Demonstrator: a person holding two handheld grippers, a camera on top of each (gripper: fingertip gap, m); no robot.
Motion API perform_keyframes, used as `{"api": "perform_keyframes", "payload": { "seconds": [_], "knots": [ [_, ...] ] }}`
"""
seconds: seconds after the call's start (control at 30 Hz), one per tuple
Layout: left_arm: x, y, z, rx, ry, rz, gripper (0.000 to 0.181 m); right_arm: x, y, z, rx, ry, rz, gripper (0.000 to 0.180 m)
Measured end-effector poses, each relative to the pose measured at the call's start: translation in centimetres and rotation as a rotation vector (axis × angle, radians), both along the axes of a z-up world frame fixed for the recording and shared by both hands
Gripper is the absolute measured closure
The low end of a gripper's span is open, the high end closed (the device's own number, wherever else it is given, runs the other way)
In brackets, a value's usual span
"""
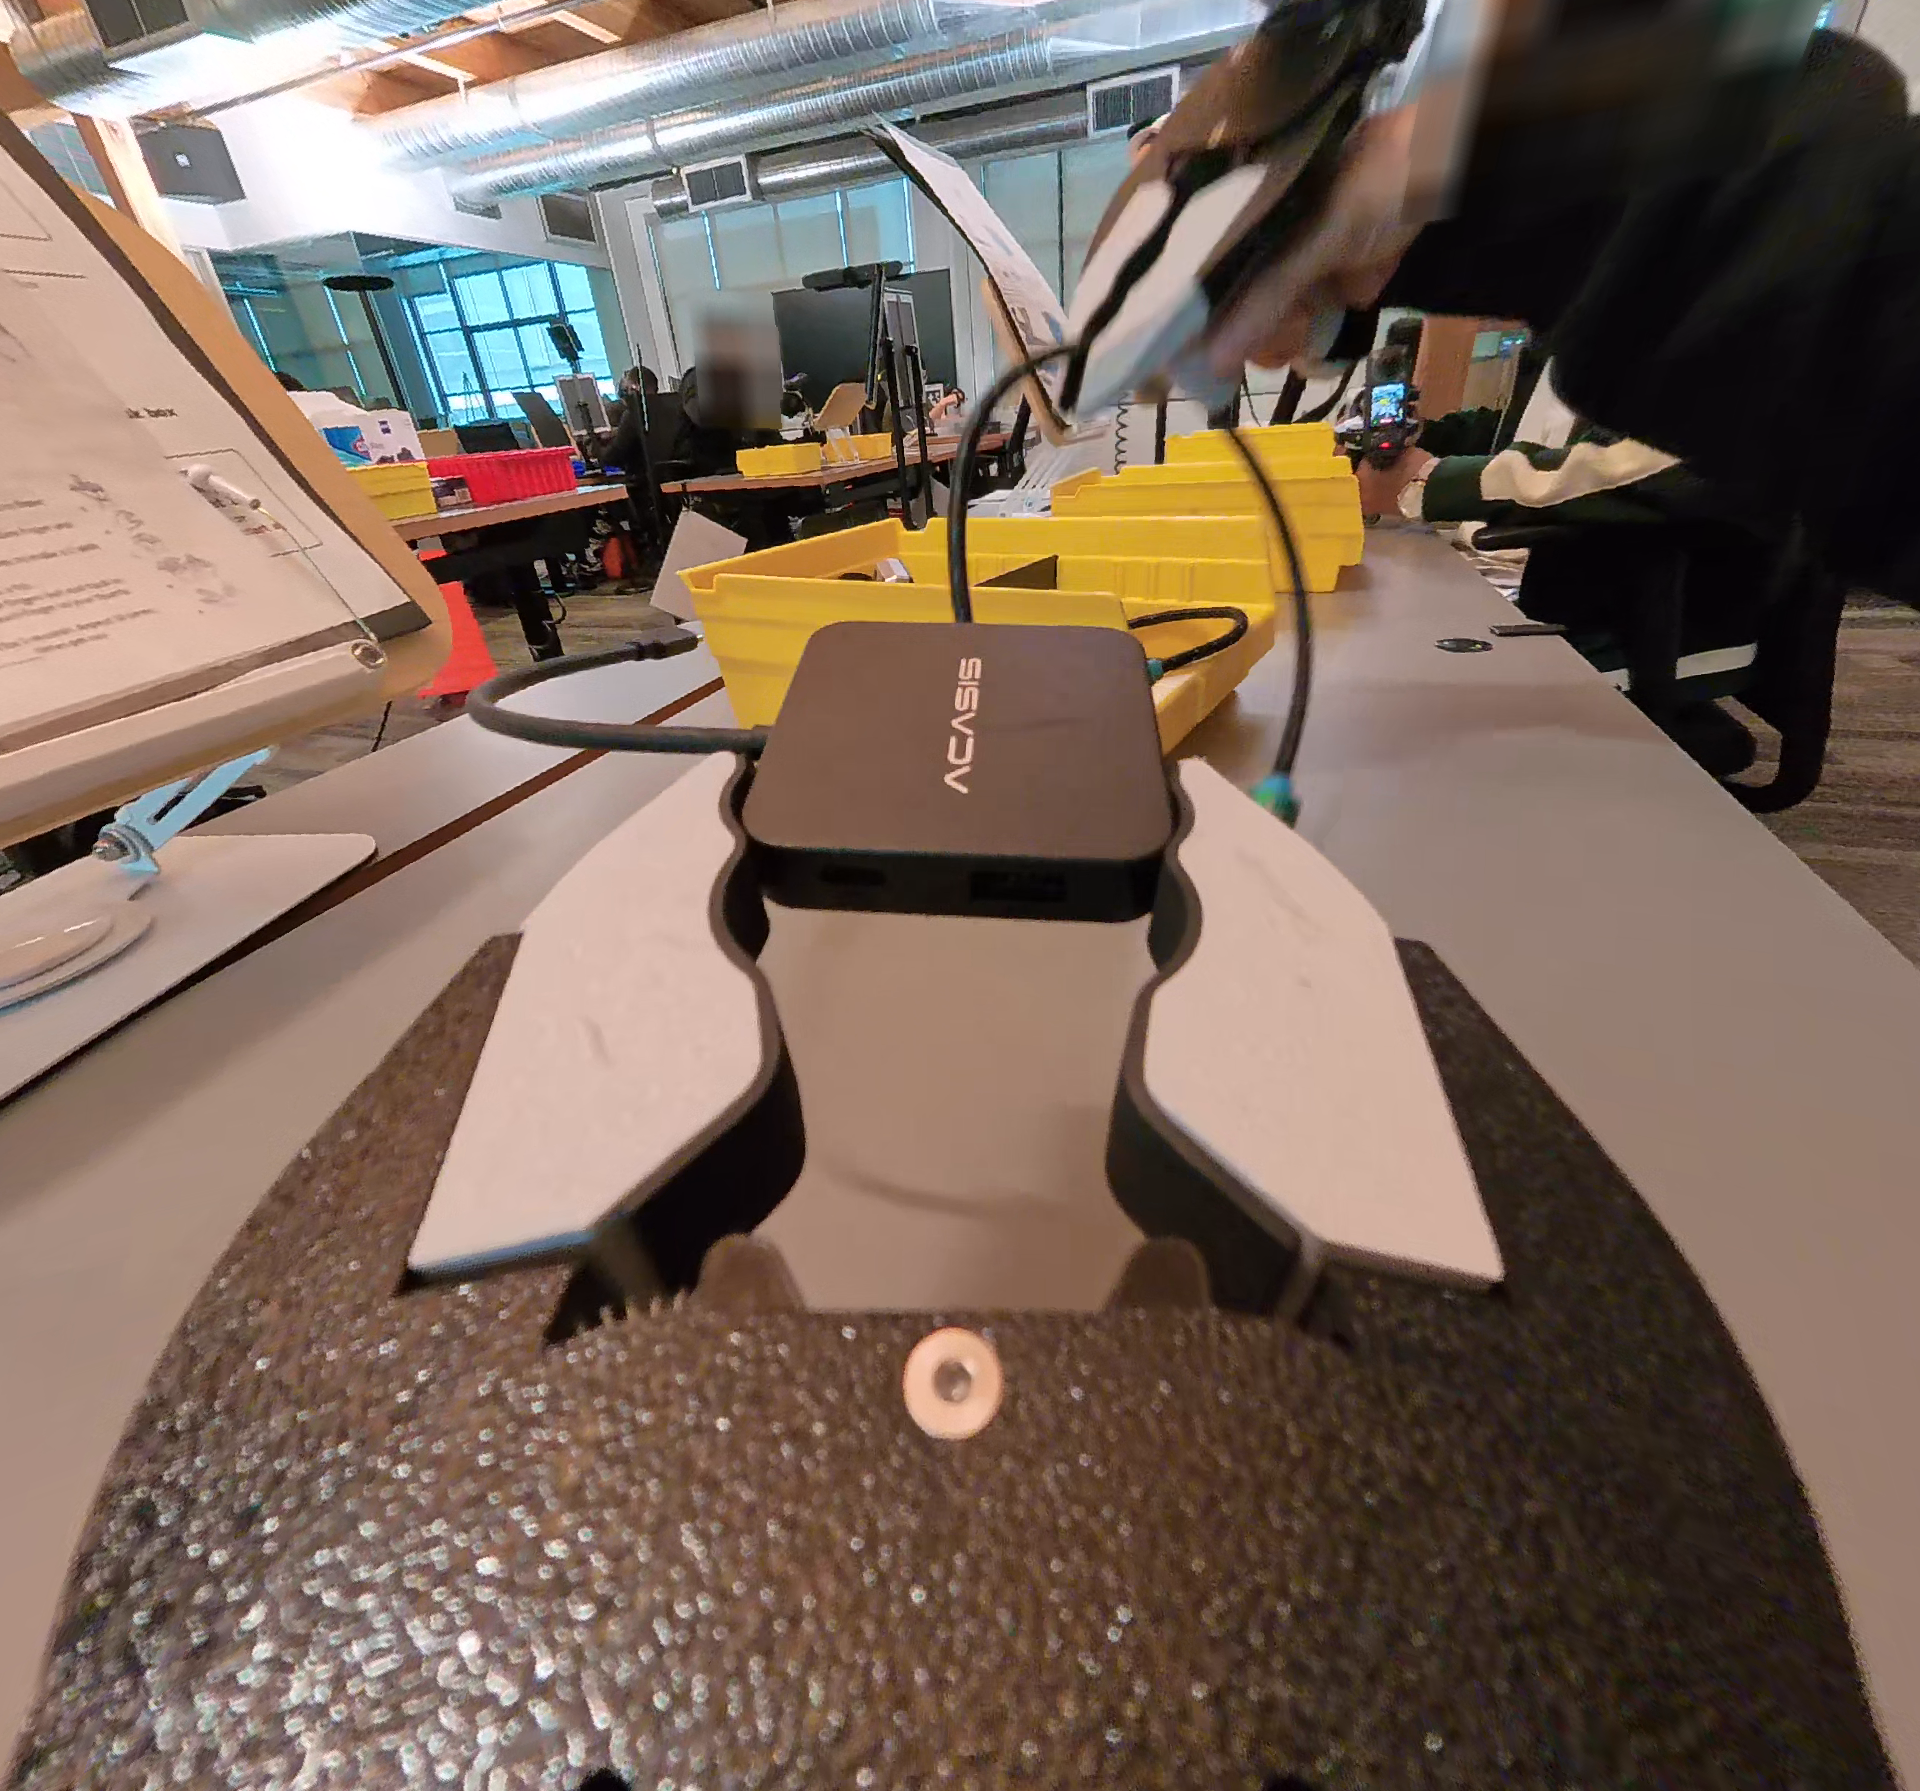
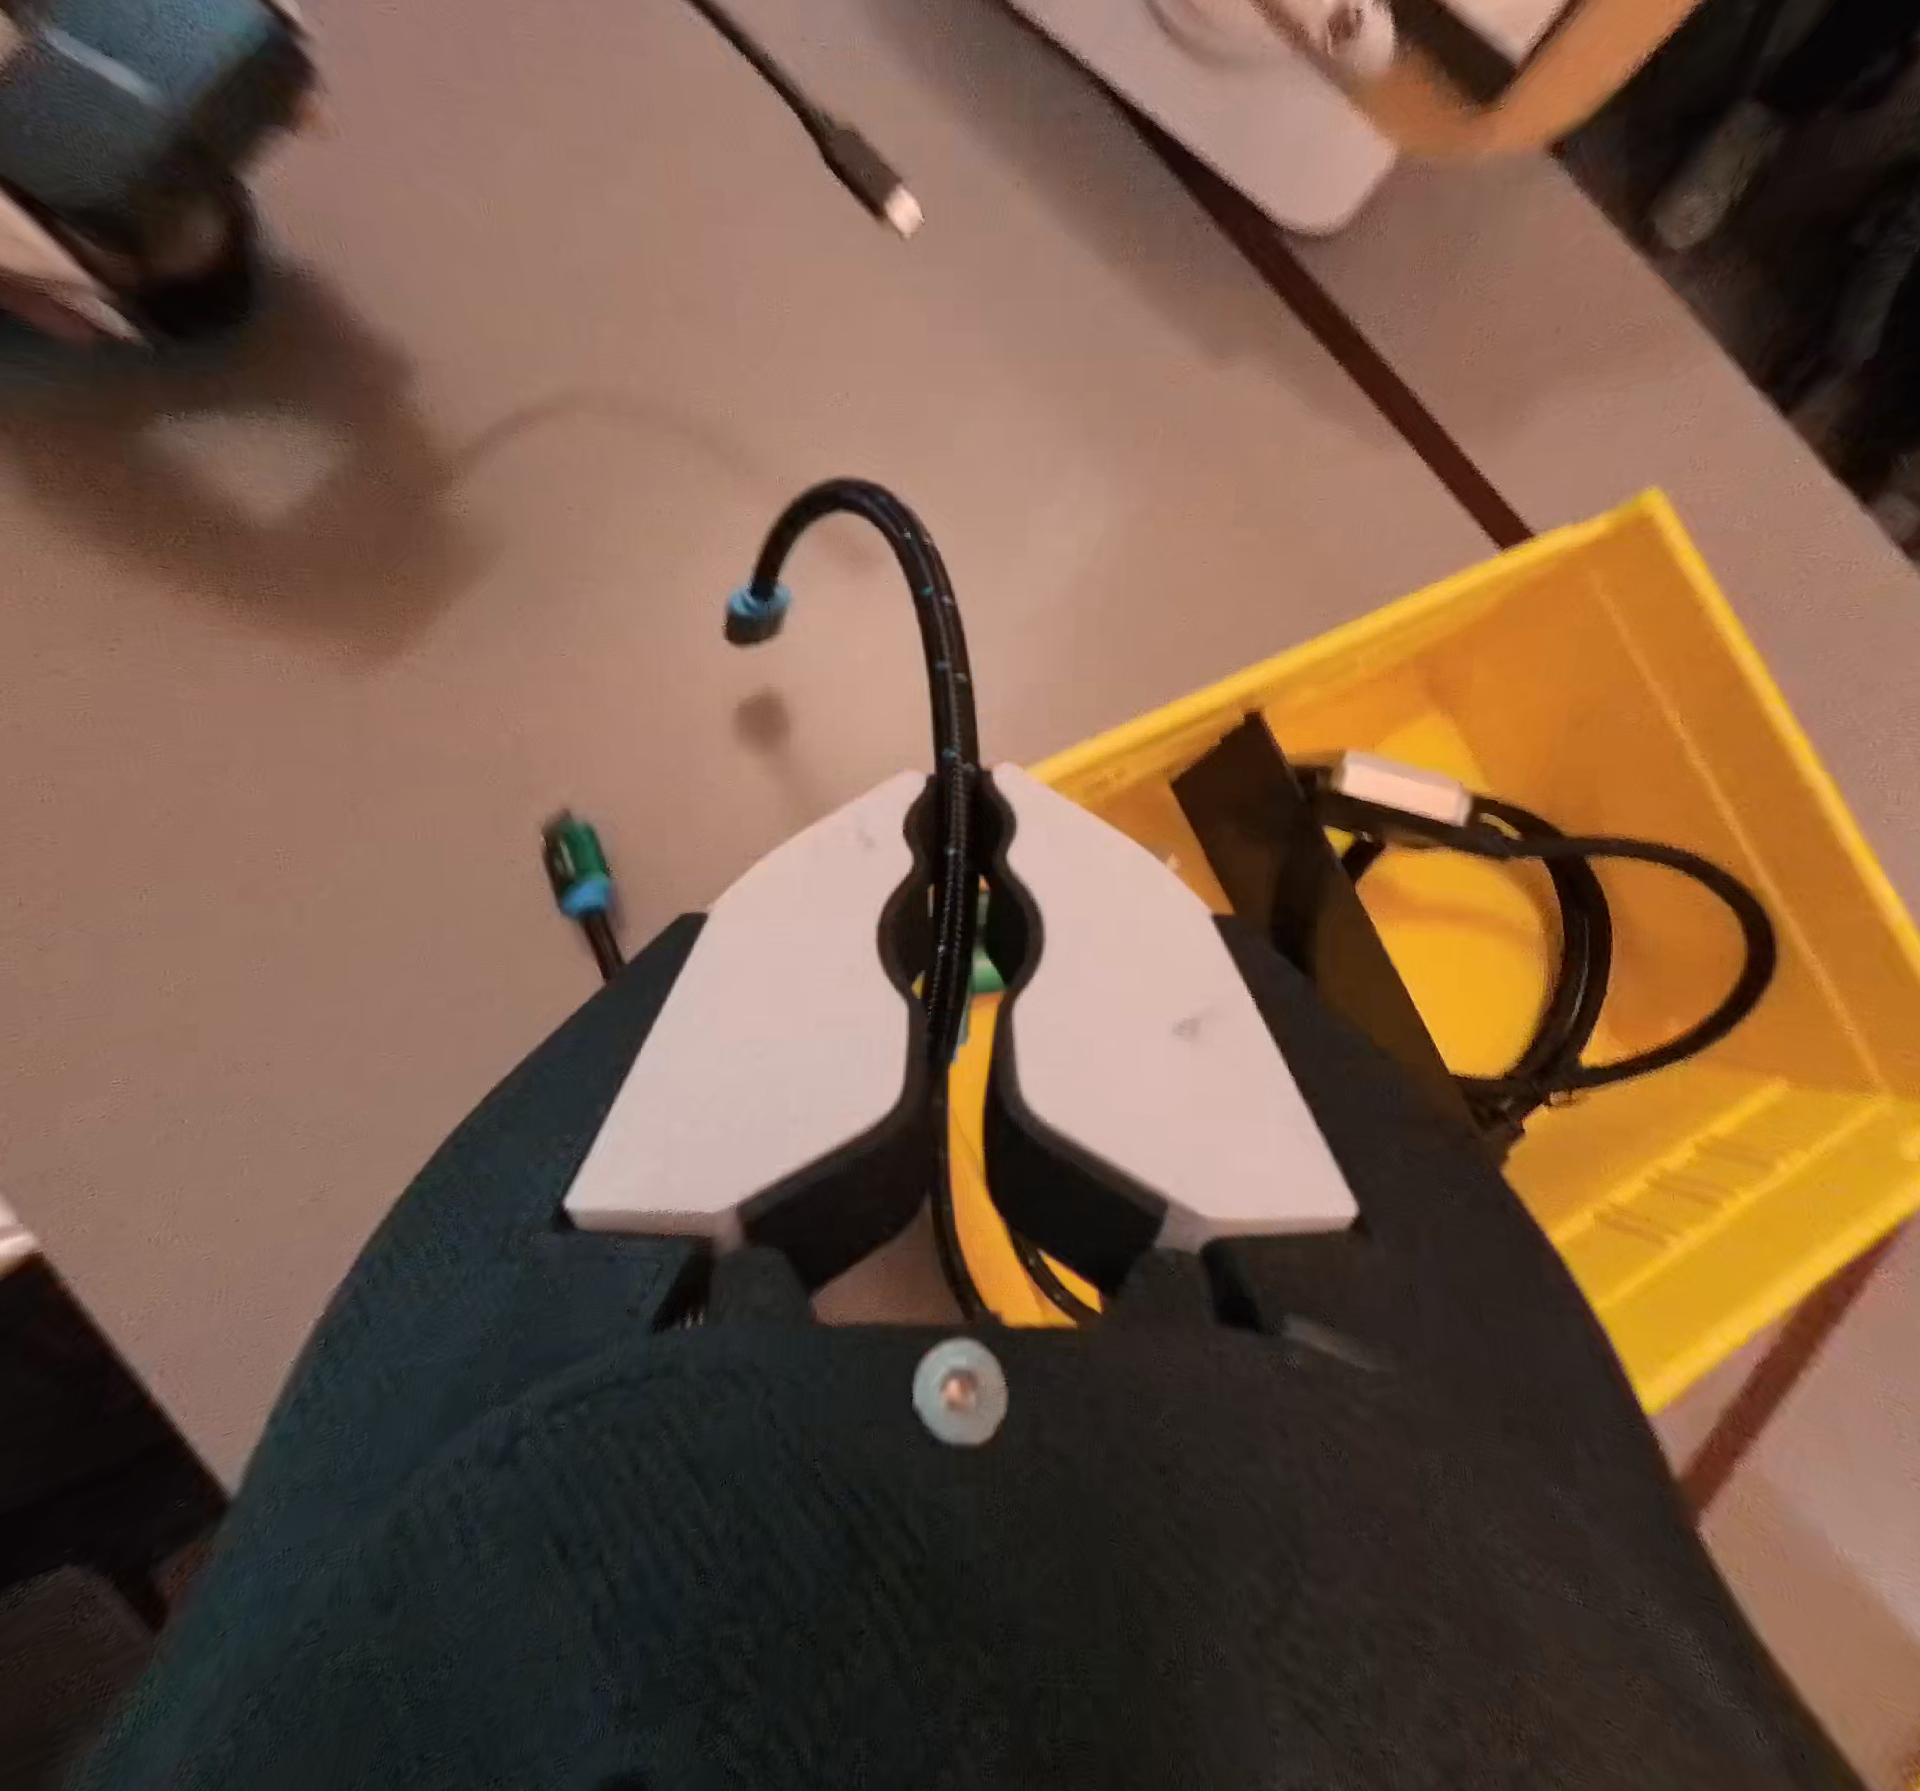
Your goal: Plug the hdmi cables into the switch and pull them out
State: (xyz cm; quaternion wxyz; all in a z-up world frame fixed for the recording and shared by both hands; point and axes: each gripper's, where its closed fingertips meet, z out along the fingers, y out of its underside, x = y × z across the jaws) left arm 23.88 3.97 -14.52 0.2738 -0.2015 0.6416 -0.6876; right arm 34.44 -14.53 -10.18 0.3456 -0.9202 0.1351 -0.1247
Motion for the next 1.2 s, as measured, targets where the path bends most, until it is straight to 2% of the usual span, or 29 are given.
{"api": "perform_keyframes", "payload": {
  "seconds": [0.07,0.13,0.23,0.3,0.37,0.47,0.53,0.57,0.63,0.73,0.8,0.83,0.9,1.0,1.07,1.13,1.2],
  "knots": [
    [0.0,0.0,0.1,-0.006,0.002,-0.005,0.109,-1.3,0.5,4.1,0.133,0.006,0.052,0.175],
    [-0.1,-0.1,0.0,-0.003,0.004,-0.008,0.109,-0.7,-0.8,7.6,0.174,-0.073,0.036,0.175],
    [-0.1,-0.3,0.0,0.003,0.005,-0.012,0.108,3.5,-5.5,12.1,0.149,-0.345,-0.178,0.175],
    [-0.1,-0.4,0.0,0.006,0.006,-0.015,0.108,5.3,-7.9,13.4,0.148,-0.432,-0.26,0.174],
    [-0.1,-0.4,0.0,0.005,0.006,-0.015,0.109,6.0,-8.9,12.6,0.14,-0.44,-0.244,0.175],
    [-0.2,-0.3,0.0,-0.005,0.009,-0.019,0.109,6.5,-9.5,8.4,0.053,-0.428,-0.163,0.175],
    [-0.2,-0.3,0.0,-0.011,0.012,-0.02,0.109,7.2,-10.0,6.3,0.039,-0.48,-0.186,0.175],
    [-0.2,-0.3,0.0,-0.015,0.014,-0.021,0.109,7.2,-9.7,6.0,0.073,-0.519,-0.183,0.175],
    [-0.2,-0.2,0.0,-0.023,0.017,-0.021,0.108,5.7,-7.9,5.6,0.153,-0.578,-0.041,0.175],
    [-0.2,0.1,0.1,-0.042,0.016,-0.018,0.109,3.4,-6.2,4.4,0.106,-0.642,0.157,0.175],
    [-0.1,0.2,0.3,-0.055,0.016,-0.018,0.109,2.1,-5.3,4.1,0.136,-0.57,0.212,0.175],
    [-0.1,0.2,0.3,-0.059,0.016,-0.019,0.109,1.9,-5.0,4.4,0.145,-0.598,0.231,0.175],
    [-0.2,0.1,0.3,-0.057,0.016,-0.023,0.109,2.8,-5.4,3.8,0.025,-0.665,0.223,0.175],
    [-0.2,-0.1,0.2,-0.049,0.013,-0.027,0.108,4.6,-6.7,1.1,-0.098,-0.568,0.151,0.174],
    [-0.3,-0.1,0.2,-0.047,0.013,-0.029,0.108,7.2,-9.1,-0.2,-0.182,-0.489,-0.035,0.168],
    [-0.3,-0.2,0.2,-0.044,0.01,-0.031,0.108,9.6,-12.2,-0.9,-0.293,-0.449,-0.246,0.141],
    [-0.4,-0.2,0.2,-0.031,0.003,-0.028,0.109,10.1,-13.7,-0.3,-0.294,-0.383,-0.404,0.103]
  ]
}}
